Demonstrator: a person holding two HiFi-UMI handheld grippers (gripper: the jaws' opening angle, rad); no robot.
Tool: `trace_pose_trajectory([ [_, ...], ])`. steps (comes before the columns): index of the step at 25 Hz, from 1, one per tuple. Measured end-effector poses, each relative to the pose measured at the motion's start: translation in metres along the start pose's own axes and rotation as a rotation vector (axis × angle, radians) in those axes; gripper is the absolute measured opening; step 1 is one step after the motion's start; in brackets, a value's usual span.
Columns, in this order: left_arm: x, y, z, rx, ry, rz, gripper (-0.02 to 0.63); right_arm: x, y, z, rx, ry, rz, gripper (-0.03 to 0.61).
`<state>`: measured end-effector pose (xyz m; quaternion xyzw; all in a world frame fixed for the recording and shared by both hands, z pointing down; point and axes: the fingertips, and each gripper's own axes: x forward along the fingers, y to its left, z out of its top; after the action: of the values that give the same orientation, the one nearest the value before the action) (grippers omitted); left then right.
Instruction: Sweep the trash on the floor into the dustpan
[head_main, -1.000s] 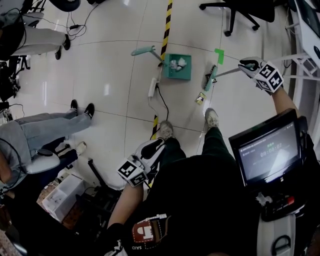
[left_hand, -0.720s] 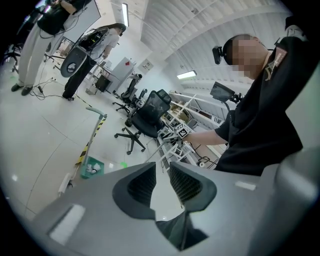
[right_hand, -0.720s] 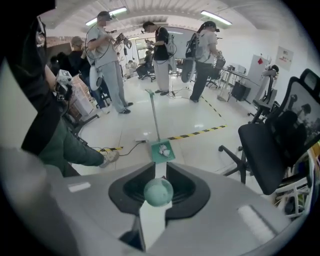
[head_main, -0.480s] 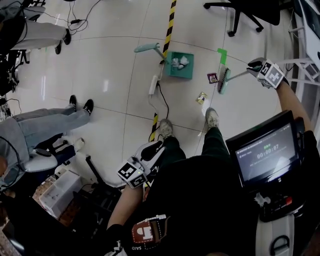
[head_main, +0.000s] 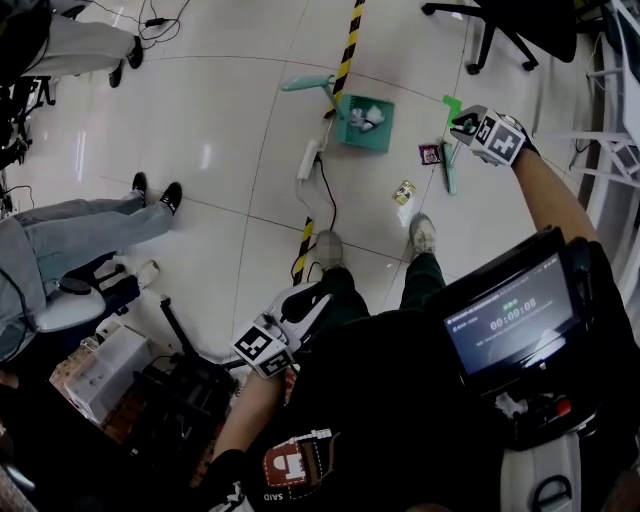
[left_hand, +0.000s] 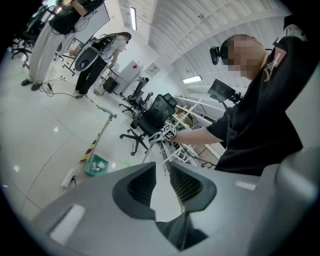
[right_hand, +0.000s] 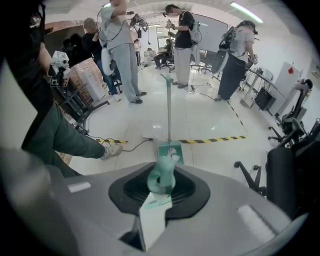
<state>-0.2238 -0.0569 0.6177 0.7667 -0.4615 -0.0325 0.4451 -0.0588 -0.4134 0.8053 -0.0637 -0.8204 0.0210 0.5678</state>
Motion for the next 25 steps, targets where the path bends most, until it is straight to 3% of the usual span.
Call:
trace_pose_trajectory([
  [8, -0.019, 0.015, 0.004, -0.017, -0.041, 0.029, 0.087, 0.009, -0.002, 0.117, -0.038, -0.253, -0.044, 0.060],
  [12, -0.023, 0.017, 0.006, -0.011, -0.049, 0.028, 0.087, -0.010, -0.006, 0.140, -0.039, -0.328, -0.070, 0.060],
  [20, -0.010, 0.001, 0.022, 0.030, -0.067, -0.012, 0.087, -0.074, -0.017, 0.061, 0.069, -0.251, -0.159, 0.060],
  [25, 0.019, -0.020, 0.036, 0.119, -0.034, -0.019, 0.087, -0.136, 0.004, 0.017, 0.117, -0.276, -0.198, 0.060],
])
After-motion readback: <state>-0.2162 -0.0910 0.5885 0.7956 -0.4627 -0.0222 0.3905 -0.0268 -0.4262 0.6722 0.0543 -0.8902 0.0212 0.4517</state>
